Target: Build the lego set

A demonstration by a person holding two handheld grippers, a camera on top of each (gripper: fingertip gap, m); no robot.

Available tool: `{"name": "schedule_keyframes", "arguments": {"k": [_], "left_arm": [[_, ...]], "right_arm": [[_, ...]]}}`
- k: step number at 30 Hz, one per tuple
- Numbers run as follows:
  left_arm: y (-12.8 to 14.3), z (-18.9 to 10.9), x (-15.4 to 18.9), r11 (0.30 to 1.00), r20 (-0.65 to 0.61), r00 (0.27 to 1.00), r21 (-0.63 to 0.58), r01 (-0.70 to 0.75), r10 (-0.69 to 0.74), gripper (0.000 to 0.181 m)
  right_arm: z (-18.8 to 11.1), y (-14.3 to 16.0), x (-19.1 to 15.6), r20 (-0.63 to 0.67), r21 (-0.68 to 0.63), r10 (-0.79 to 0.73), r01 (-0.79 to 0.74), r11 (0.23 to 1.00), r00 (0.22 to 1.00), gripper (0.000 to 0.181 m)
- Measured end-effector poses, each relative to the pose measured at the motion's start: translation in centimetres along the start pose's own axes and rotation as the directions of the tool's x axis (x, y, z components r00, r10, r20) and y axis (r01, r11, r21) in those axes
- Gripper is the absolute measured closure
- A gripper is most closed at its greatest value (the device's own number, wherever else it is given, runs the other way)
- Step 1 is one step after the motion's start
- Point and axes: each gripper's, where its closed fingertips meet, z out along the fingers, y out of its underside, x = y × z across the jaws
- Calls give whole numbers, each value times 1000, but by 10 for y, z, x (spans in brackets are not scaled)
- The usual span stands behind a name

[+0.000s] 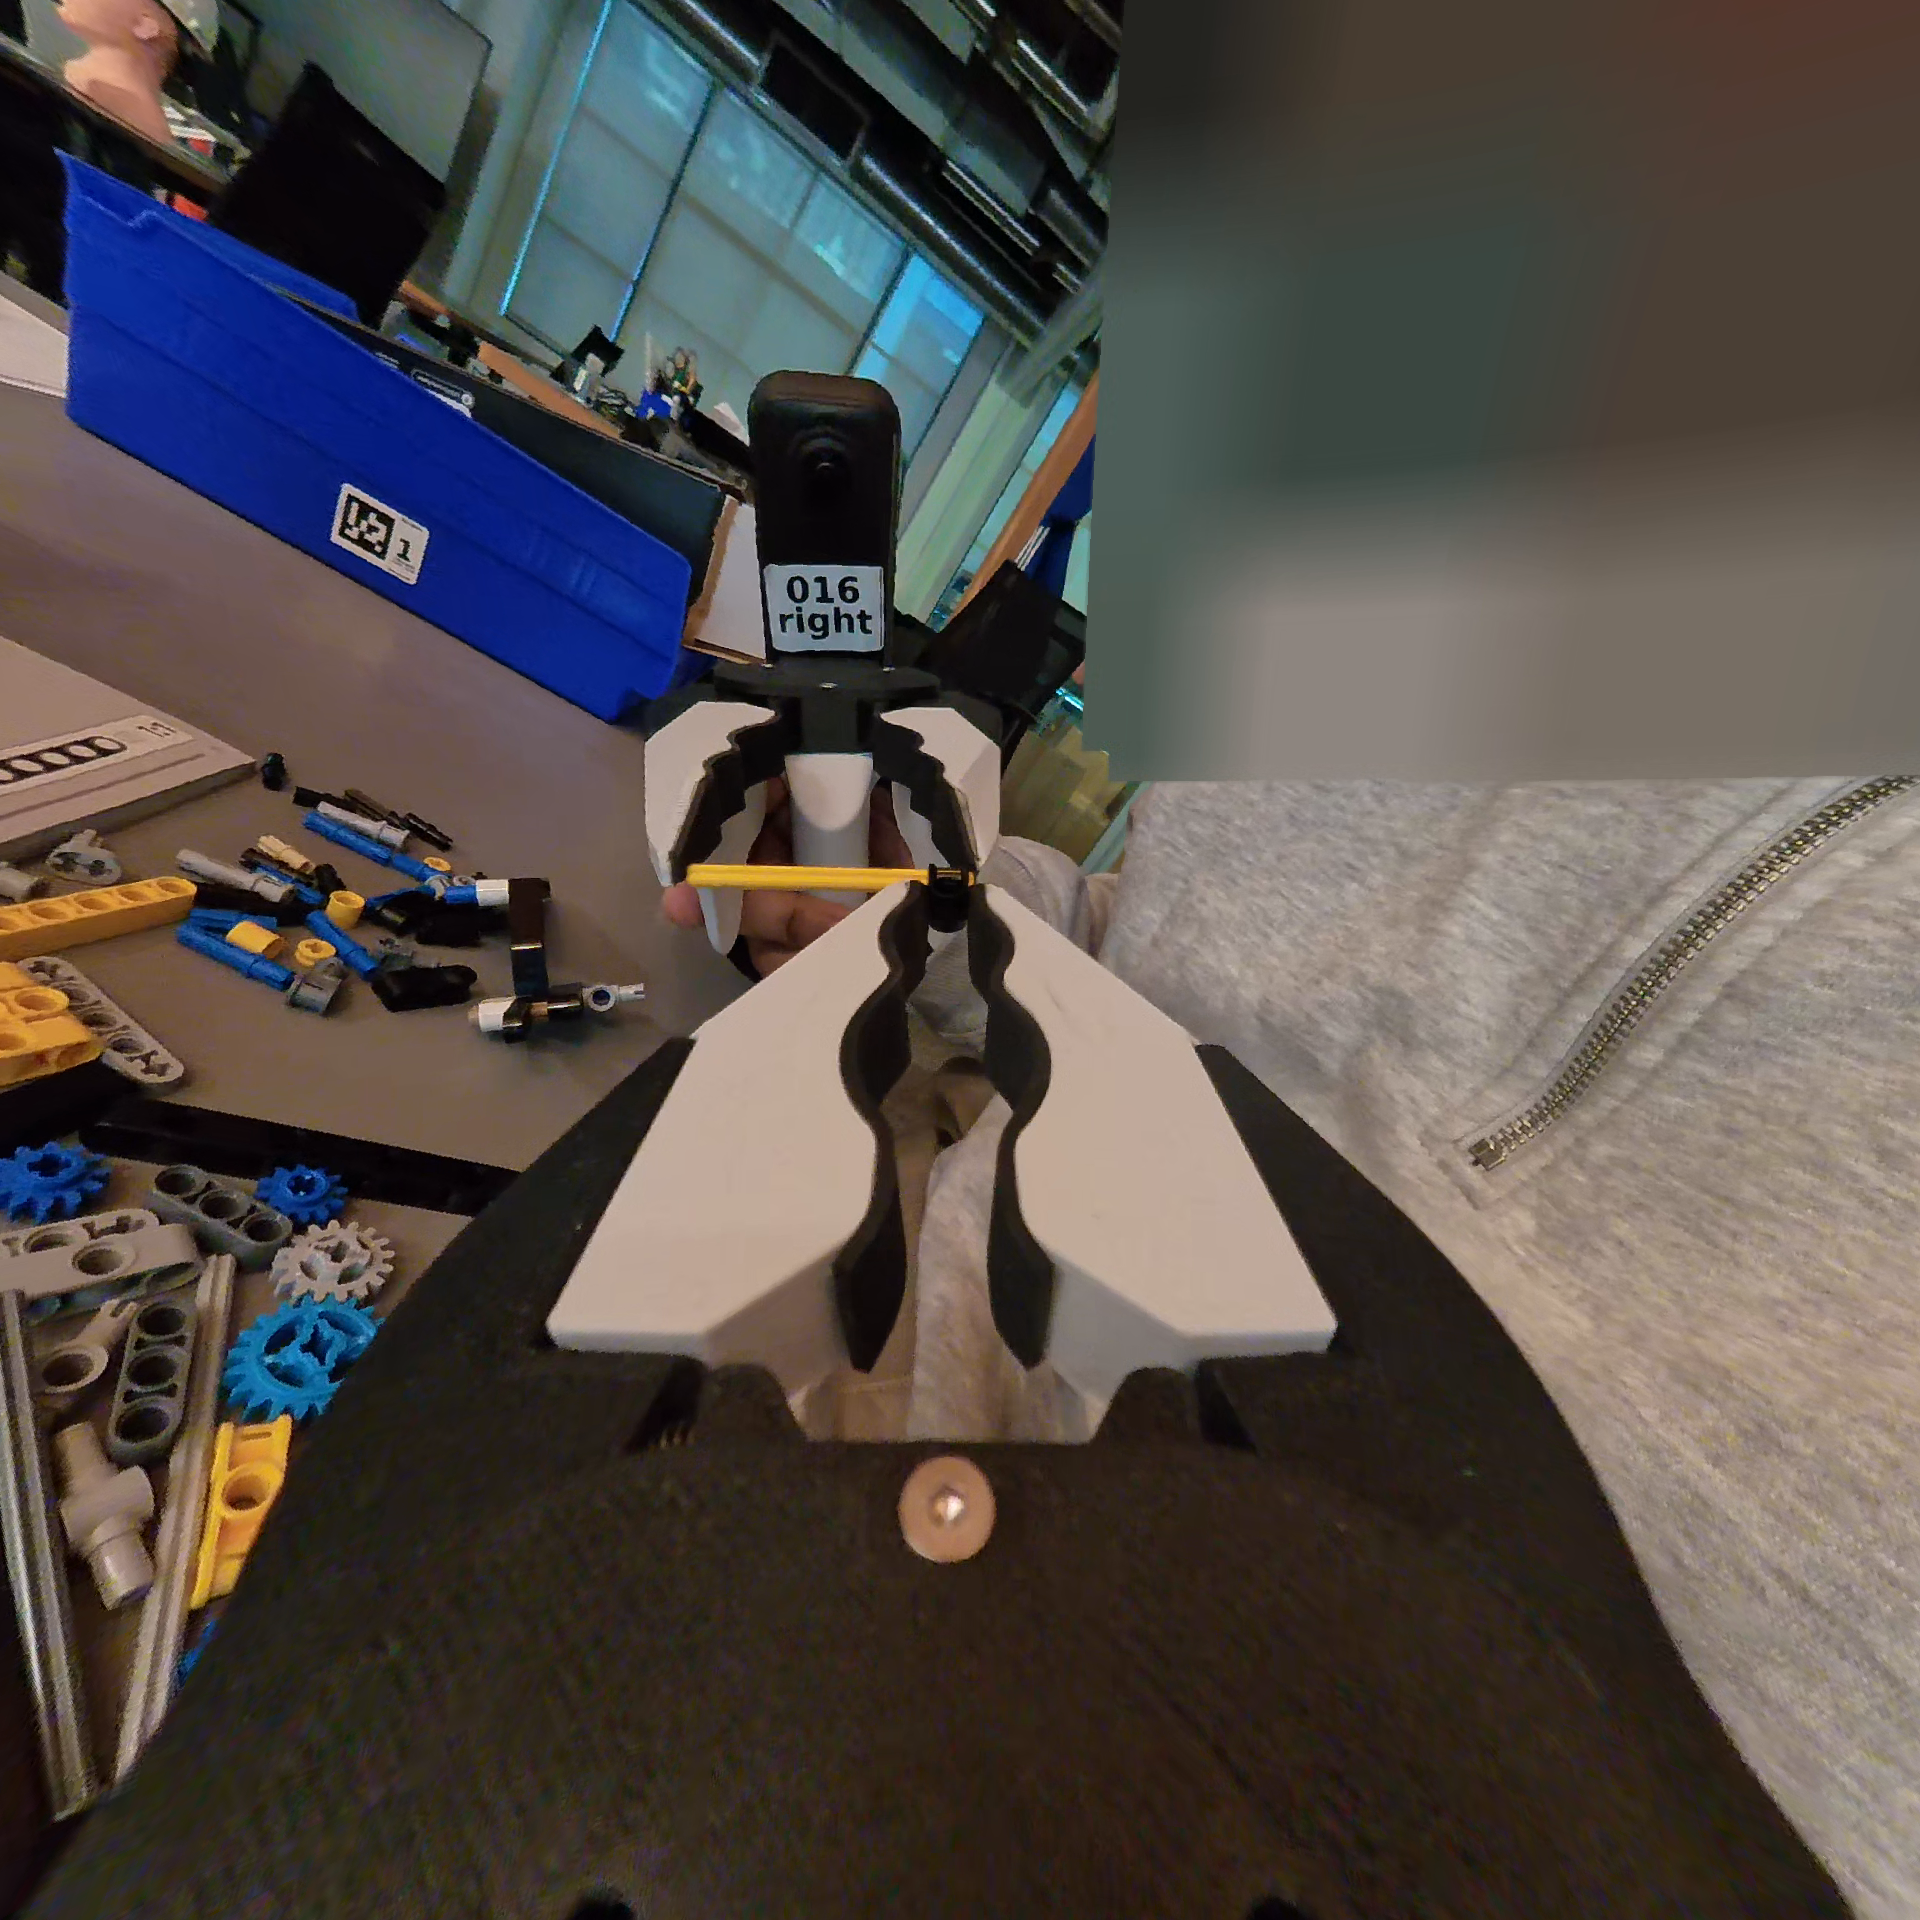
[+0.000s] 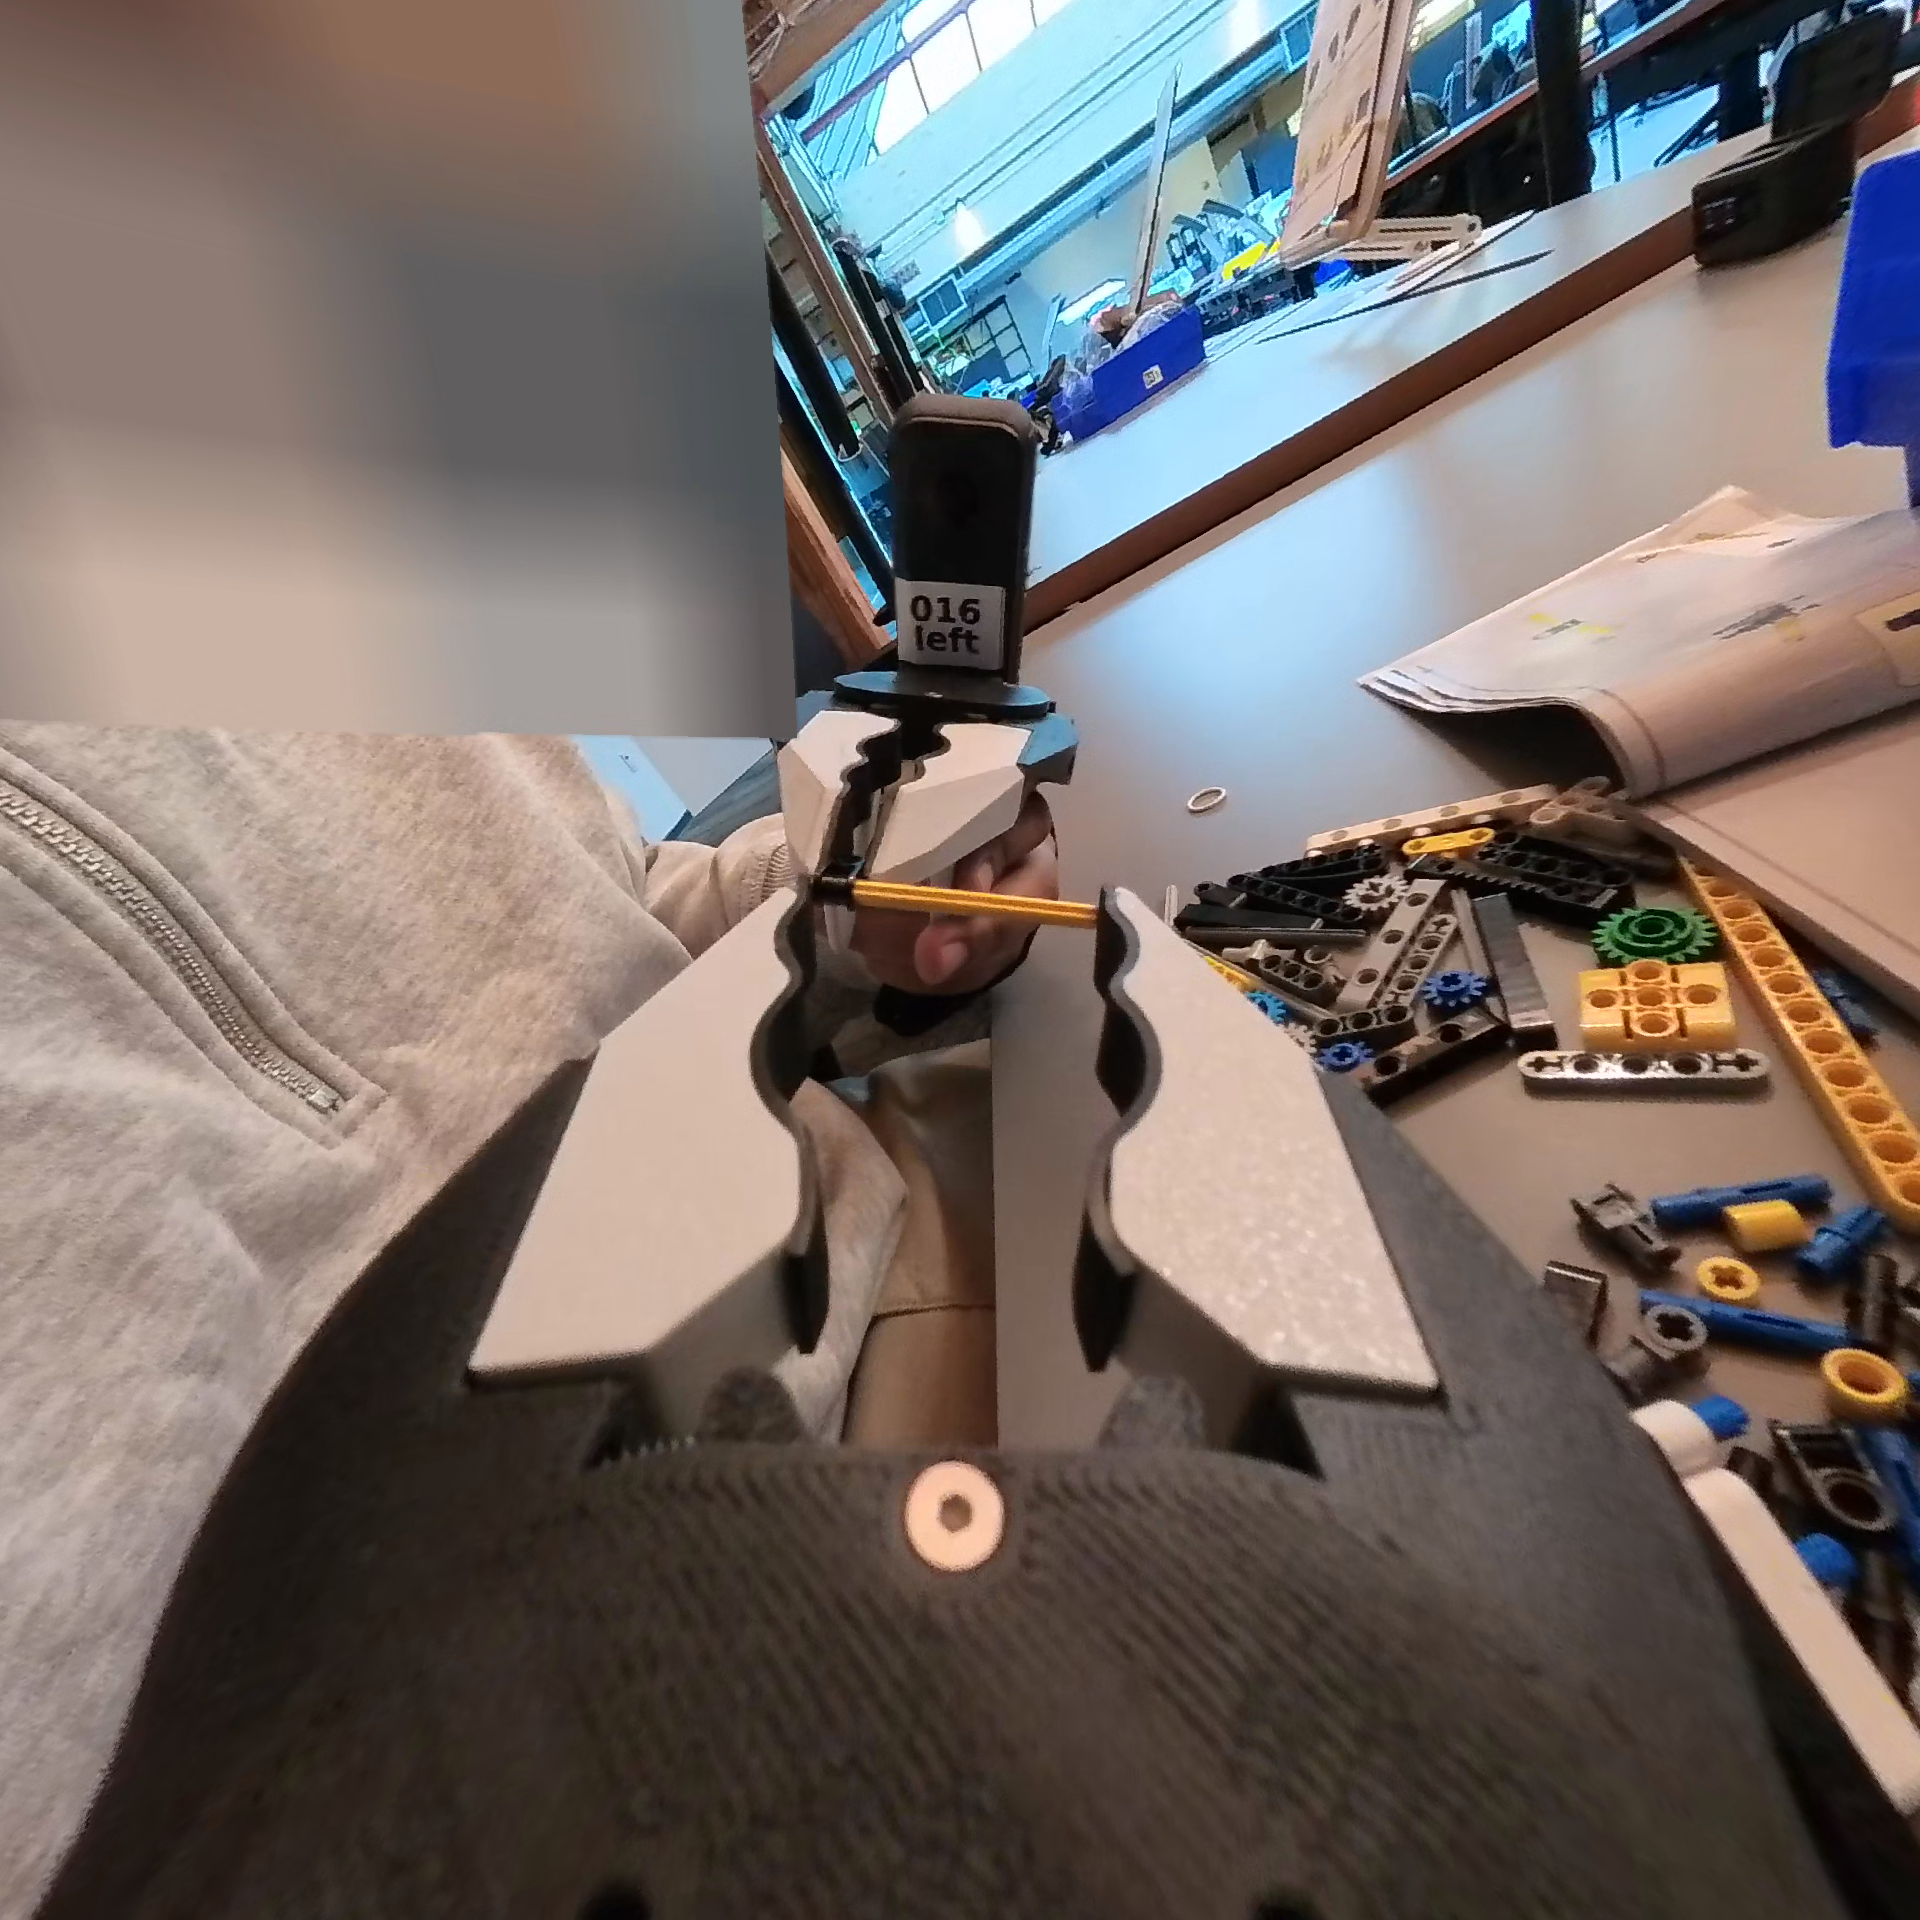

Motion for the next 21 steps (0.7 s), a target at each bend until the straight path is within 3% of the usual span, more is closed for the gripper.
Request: {"name": "schedule_keyframes", "arguments": {"k": [21], "left_arm": [[2, 1, 2, 1000, -4, 1000, -12, -29, 29, 177]], "right_arm": [[-1, 2, -3, -4, -43, -21, 21, 999, 1000, 130]]}}
